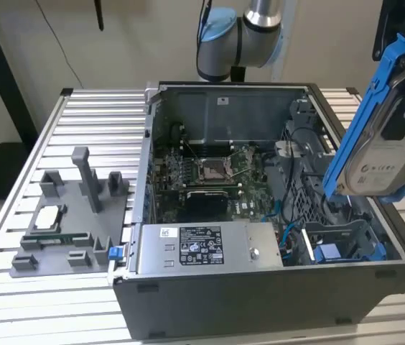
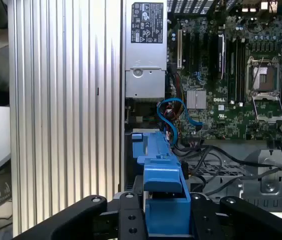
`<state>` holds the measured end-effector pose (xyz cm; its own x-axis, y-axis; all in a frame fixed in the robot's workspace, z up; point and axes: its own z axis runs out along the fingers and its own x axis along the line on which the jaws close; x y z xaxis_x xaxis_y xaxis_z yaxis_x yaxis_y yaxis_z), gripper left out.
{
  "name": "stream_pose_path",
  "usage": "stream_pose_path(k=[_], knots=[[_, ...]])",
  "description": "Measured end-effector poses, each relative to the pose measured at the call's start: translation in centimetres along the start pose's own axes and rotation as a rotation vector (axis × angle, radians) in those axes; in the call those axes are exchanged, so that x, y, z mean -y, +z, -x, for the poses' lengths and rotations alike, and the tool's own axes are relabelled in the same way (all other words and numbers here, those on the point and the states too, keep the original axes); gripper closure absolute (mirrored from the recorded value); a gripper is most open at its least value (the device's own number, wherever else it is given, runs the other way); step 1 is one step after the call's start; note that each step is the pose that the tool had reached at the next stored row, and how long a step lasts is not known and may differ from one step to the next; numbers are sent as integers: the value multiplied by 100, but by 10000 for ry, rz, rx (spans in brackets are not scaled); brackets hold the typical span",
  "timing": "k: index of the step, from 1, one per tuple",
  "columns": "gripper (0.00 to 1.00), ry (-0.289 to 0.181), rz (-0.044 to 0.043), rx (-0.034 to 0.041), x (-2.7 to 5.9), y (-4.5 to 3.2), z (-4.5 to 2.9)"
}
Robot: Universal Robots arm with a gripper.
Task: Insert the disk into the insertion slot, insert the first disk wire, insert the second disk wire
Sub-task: 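Insert the disk into the insertion slot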
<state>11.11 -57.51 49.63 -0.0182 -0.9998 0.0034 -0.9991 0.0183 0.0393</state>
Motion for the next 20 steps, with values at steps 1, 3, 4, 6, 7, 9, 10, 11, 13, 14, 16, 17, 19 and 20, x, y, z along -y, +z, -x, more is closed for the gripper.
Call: stream_pose_path(k=[1, 3, 4, 6, 7, 9, 10, 11, 13, 14, 16, 17, 19, 20], knots=[[100, -1, 0, 0, 0, 6, 0], [100, 0, 0, 0, 1, 21, 0], [100, -1, 0, 1, 1, 30, 0], [100, 0, 0, 1, 2, 47, 0], [100, 0, 0, 0, 3, 55, 0], [100, 0, 0, 1, 3, 71, 0], [100, -1, 0, 2, 3, 79, 0], [100, -1, 0, 2, 4, 86, 0], [100, -1, 0, 0, 4, 105, 1], [100, -1, 0, 1, 5, 109, 1], [100, -1, 0, -1, 5, 109, 1], [100, -1, 0, -1, 5, 109, 1], [100, 0, 0, 0, 5, 109, 1], [100, -1, 0, 0, 5, 110, 1]])
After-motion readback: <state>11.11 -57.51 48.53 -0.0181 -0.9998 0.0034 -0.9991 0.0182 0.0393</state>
